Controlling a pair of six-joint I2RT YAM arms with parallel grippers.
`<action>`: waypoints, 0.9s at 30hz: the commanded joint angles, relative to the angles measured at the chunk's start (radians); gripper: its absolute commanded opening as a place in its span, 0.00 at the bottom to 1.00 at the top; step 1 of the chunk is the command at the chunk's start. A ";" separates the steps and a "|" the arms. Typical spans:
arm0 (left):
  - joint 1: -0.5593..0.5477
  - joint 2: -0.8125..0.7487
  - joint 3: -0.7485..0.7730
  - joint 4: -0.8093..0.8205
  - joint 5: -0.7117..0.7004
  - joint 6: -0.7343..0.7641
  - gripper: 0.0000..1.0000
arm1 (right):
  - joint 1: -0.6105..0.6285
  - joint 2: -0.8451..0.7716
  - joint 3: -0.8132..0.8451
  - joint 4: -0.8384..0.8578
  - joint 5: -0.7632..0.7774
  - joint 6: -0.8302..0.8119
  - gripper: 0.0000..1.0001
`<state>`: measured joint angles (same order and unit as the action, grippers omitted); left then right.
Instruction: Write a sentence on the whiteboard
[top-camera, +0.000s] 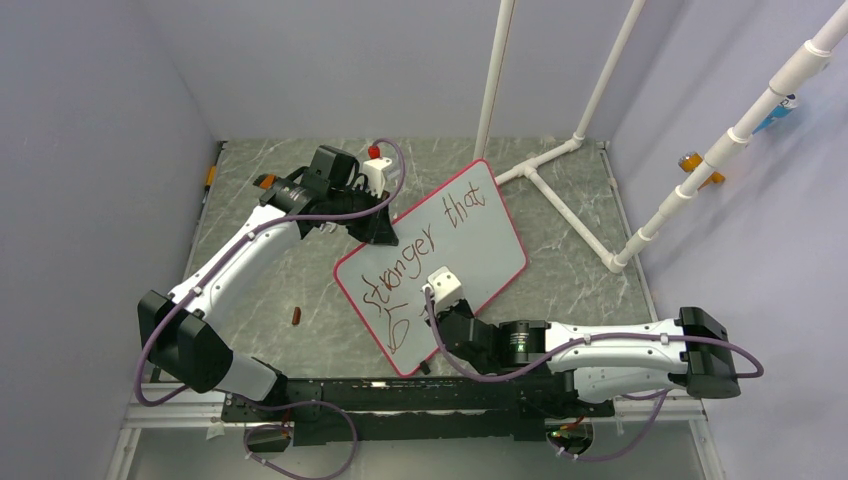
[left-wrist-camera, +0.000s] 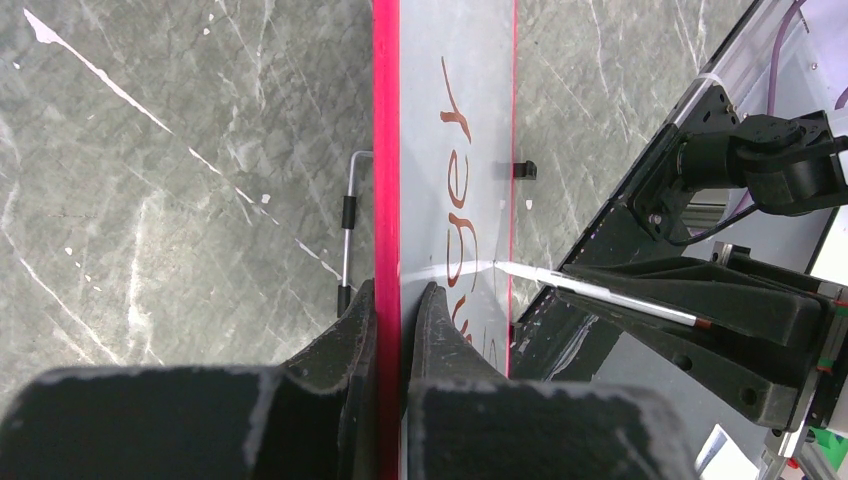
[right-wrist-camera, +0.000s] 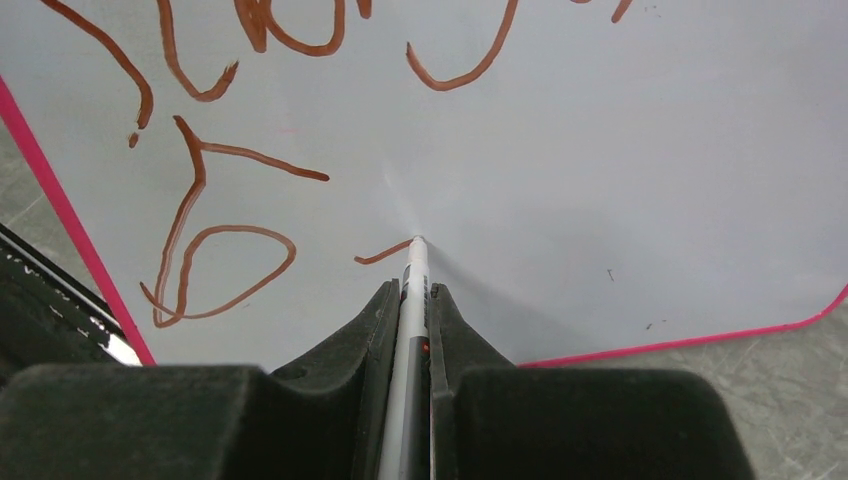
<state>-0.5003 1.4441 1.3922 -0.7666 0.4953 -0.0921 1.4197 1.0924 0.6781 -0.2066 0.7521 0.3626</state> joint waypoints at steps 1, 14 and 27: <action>0.016 0.014 0.013 0.016 -0.373 0.175 0.00 | -0.010 0.001 0.040 0.071 -0.051 -0.072 0.00; 0.016 0.015 0.014 0.015 -0.375 0.175 0.00 | -0.005 -0.021 0.018 0.117 -0.150 -0.064 0.00; 0.016 0.012 0.013 0.017 -0.373 0.175 0.00 | 0.000 -0.007 -0.031 0.065 -0.186 0.017 0.00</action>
<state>-0.4999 1.4441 1.3922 -0.7673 0.4908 -0.0906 1.4174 1.0824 0.6777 -0.1555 0.6083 0.3180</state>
